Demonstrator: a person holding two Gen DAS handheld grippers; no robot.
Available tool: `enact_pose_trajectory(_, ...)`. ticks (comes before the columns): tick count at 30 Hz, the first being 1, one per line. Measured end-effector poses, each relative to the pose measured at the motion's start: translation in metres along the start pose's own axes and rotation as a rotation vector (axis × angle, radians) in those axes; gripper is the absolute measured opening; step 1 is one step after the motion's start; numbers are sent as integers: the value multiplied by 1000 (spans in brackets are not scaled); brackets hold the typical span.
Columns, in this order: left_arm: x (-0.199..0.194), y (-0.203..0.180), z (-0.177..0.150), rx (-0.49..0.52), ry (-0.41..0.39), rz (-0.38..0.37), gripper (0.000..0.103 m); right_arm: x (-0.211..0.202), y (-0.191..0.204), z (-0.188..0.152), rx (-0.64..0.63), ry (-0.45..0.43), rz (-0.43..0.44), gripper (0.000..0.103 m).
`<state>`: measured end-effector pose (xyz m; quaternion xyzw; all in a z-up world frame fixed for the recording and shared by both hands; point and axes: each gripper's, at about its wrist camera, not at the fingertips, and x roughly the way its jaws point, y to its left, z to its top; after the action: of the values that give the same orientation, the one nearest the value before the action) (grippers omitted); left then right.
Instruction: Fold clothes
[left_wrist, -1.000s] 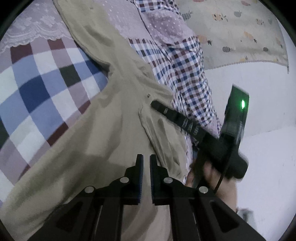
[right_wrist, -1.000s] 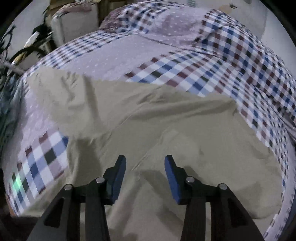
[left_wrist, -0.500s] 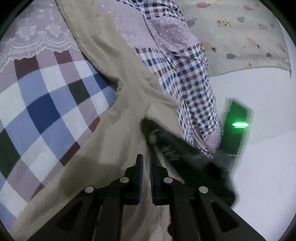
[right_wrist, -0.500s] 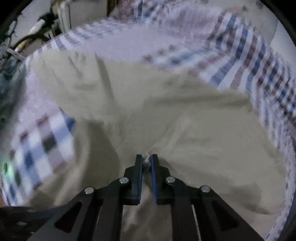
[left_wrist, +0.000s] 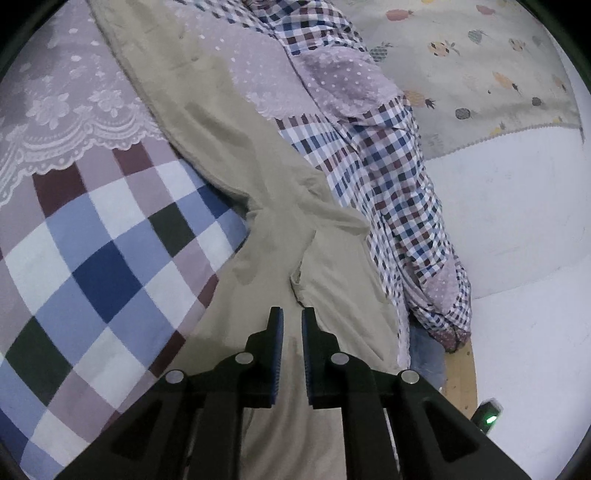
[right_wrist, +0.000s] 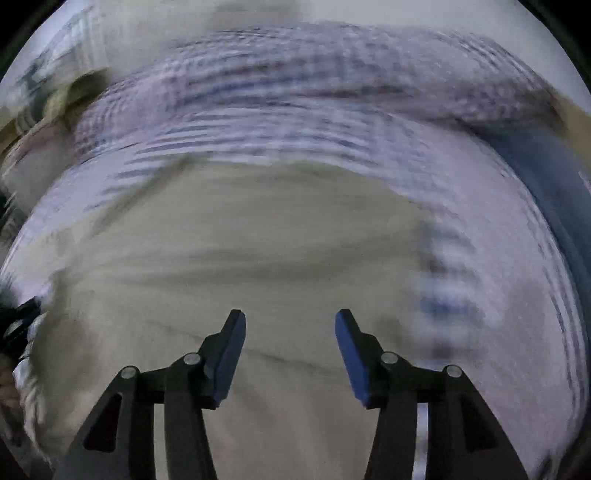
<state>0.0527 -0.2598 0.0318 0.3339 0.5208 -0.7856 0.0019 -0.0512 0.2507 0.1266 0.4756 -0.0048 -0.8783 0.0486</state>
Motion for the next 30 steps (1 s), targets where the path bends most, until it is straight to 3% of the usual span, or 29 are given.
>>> enact_pose_trajectory(3,-1,-10,-2,48,-27,9,34,0,-59,-18,110,50,-23,55)
enact_pose_trajectory(6,2,-17,-3,101,-47,33,43,10,-80,-35,138,86,15,55)
enact_pose_trajectory(12,5,-29,-6,193,-86,70,45,49,-82,-44,87,101,59,53)
enact_pose_trajectory(19,14,-42,-8,312,-128,107,49,53,-89,-40,78,62,96,54)
enact_pose_trajectory(23,28,-51,0,382,-90,83,50,57,-106,-8,133,20,145,54)
enact_pose_trajectory(27,37,-58,17,392,-36,45,63,59,-120,26,175,-10,191,54)
enact_pose_trajectory(30,49,-63,25,419,24,37,64,68,-132,52,233,-25,245,54)
